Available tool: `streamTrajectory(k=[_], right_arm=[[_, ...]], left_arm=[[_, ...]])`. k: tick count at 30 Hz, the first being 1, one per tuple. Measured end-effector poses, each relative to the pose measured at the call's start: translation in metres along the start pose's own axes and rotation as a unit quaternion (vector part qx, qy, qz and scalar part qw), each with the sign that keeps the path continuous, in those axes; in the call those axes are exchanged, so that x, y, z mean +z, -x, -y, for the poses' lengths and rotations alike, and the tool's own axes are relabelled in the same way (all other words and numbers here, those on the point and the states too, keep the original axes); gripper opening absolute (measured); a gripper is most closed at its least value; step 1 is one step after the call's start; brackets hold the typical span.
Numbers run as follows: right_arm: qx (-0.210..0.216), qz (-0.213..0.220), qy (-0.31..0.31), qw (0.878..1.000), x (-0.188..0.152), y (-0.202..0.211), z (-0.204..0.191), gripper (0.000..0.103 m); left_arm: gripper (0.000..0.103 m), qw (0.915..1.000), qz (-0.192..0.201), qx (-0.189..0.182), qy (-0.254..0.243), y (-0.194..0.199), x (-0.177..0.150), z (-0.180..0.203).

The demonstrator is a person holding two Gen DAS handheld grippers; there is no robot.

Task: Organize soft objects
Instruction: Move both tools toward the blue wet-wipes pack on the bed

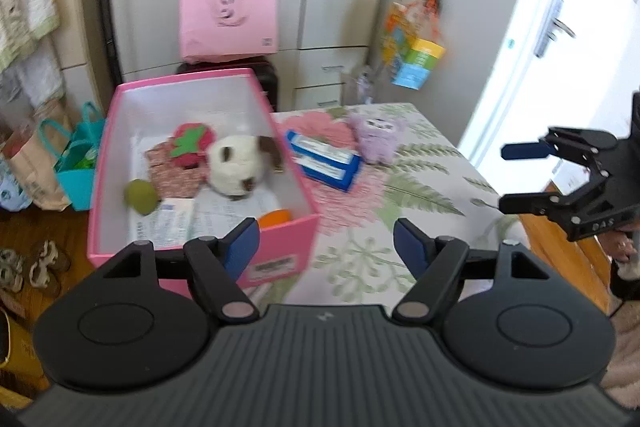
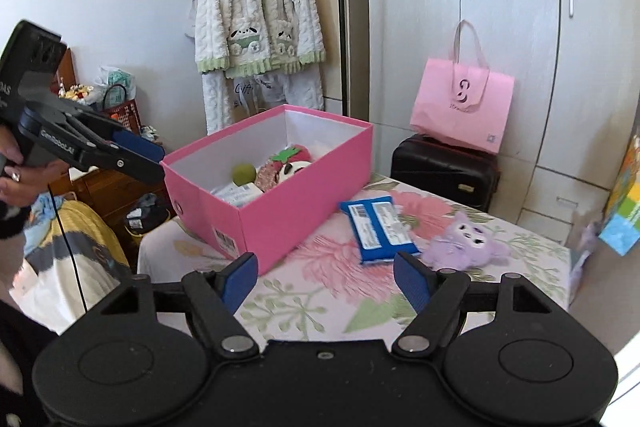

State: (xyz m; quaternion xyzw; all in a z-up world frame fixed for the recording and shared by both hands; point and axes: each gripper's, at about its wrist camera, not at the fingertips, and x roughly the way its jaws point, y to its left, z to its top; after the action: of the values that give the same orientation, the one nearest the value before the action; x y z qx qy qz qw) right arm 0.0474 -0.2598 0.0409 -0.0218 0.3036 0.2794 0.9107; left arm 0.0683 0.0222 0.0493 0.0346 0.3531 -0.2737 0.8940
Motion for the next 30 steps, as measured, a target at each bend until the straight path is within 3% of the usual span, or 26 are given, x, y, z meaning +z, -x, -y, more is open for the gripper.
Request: streamTrajectory(k=[9, 16, 21, 30], right_arm=[[0.006, -0.001, 0.03, 1.0, -0.01, 0.011, -0.003, 0.085], [0.024, 0.005, 0.052, 0.998, -0.012, -0.011, 0.006, 0.085], [0.052, 0.01, 0.067, 0.996, -0.009, -0.033, 0.021, 0.085], [0.104, 0.007, 0.046, 0.994, -0.008, -0.089, 0.063, 0.085]], left_arm=[[0.081, 0.9981, -0.008, -0.037, -0.049, -0.014, 0.006, 0.057], [0.086, 0.999, 0.008, -0.035, -0.027, -0.043, 0.021, 0.08], [0.084, 0.9988, -0.008, -0.047, -0.012, -0.081, 0.036, 0.087], [0.073, 0.9988, -0.02, 0.009, 0.043, -0.161, 0.043, 0.078]])
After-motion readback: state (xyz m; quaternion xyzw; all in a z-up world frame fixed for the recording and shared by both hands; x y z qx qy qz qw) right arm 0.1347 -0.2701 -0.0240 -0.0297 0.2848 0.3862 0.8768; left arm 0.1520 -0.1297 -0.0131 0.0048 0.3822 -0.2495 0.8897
